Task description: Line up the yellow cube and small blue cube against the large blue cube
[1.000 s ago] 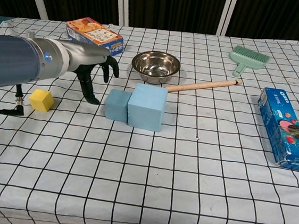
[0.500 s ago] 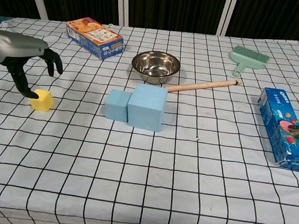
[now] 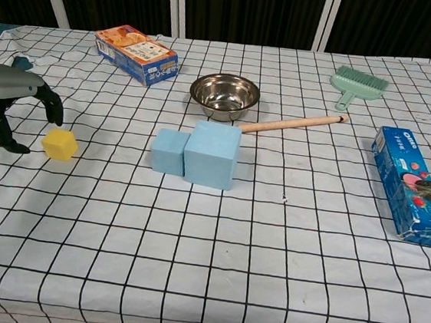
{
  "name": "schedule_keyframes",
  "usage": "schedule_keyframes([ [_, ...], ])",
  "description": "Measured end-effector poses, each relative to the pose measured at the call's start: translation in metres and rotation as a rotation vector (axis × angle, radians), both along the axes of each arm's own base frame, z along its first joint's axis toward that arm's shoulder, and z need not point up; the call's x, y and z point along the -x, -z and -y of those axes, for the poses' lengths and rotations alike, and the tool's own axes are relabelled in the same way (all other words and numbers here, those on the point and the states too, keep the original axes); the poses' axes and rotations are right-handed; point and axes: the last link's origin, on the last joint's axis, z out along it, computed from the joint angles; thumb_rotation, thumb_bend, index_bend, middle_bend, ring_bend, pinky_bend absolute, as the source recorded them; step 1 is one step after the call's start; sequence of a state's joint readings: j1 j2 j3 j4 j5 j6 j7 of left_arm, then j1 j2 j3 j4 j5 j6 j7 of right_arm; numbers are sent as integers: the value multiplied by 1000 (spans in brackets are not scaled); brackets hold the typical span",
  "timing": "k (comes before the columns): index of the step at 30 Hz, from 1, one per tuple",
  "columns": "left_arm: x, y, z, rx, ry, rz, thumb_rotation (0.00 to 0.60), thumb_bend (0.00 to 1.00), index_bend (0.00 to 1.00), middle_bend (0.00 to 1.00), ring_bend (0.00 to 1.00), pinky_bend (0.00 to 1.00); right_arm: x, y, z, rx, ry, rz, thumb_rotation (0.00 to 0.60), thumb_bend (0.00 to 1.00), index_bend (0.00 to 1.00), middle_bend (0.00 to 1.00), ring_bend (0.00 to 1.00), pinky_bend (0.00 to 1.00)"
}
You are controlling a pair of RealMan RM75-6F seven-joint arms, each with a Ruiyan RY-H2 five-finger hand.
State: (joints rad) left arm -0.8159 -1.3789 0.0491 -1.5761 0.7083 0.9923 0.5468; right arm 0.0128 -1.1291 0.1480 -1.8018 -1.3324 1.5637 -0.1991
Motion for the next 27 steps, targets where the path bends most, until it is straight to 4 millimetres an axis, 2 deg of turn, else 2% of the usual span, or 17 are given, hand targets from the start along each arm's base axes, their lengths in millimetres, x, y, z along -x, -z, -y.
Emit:
schedule_keyframes([
  [18, -6, 15, -11, 3, -6, 7, 600, 270, 388, 268, 0, 0, 1, 2, 1, -7, 5, -1, 600, 191, 102, 48, 192, 119],
  [27, -10, 22, -13, 15, -1, -1, 600, 350, 446, 270, 0, 0, 1, 1, 1, -5, 6, -1, 600, 191, 102, 49, 192, 118],
])
